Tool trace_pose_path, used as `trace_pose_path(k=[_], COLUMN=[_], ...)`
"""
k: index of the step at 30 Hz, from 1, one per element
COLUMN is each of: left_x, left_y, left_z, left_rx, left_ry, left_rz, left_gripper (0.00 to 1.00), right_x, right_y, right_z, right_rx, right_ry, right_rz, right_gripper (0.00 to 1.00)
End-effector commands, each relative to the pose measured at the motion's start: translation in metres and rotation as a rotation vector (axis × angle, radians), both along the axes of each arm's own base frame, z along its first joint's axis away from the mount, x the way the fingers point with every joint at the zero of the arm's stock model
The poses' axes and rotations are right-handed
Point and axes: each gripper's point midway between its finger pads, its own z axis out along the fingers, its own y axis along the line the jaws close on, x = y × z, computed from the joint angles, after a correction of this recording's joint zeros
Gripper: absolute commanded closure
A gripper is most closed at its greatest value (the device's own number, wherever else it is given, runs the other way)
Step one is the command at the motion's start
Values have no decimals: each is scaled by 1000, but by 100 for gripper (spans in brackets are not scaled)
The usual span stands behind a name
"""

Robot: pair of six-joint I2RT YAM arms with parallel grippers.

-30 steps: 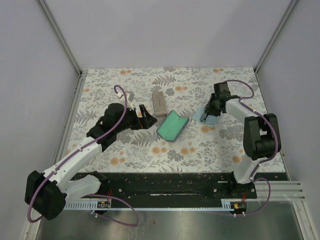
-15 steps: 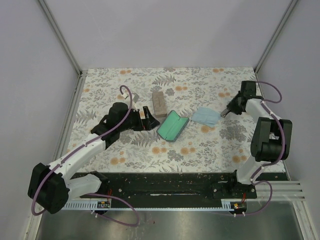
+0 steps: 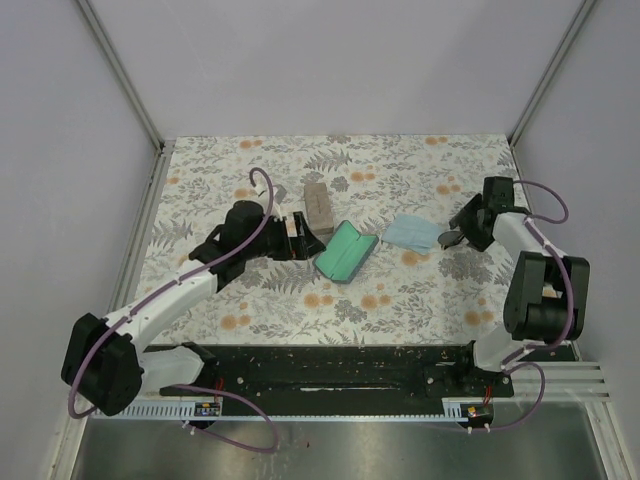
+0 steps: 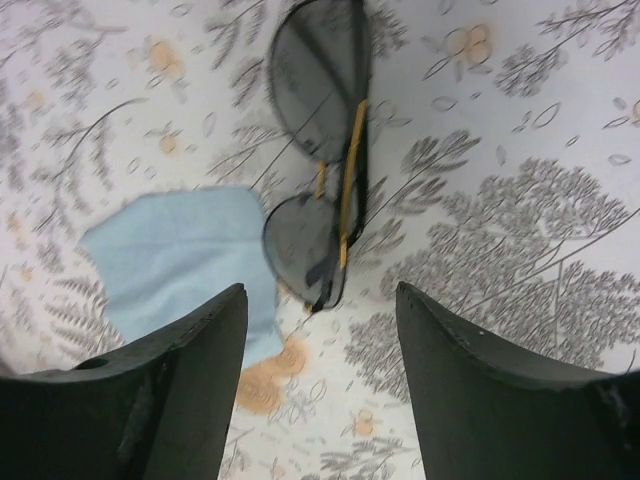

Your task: Organize the sunglasses

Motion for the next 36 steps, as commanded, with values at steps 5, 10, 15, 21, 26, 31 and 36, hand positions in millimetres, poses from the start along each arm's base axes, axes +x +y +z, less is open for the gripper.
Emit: trace_pose_path(k=[5, 10, 15, 21, 26, 31, 36], left_x=[18, 43, 55, 60, 64, 67, 70], left_y=[-29, -23, -23, -21, -27, -32, -35], left_z=[17, -7, -23, -33, -44, -56, -70], left_rx=[85, 223, 285, 312, 317, 329, 347], left_ry=[-67, -17, 14, 19, 47, 70, 92], left_rz=[-44, 45, 67, 84, 73, 63, 46], left_gripper=[2, 5, 7, 7, 7, 8, 13], right_x=[-17, -13, -4, 0, -1, 3, 2], right_y=[63, 107, 131, 140, 146, 148, 147], right_z=[41, 38, 16, -1, -18, -34, -36], right_rx=[127, 245, 338, 374, 424, 437, 431], right_ry=[-132, -155, -124, -97, -75, -43, -41], right_rz=[127, 178, 170, 140, 118, 112, 113], right_gripper=[36, 37, 38, 38, 40, 41, 59])
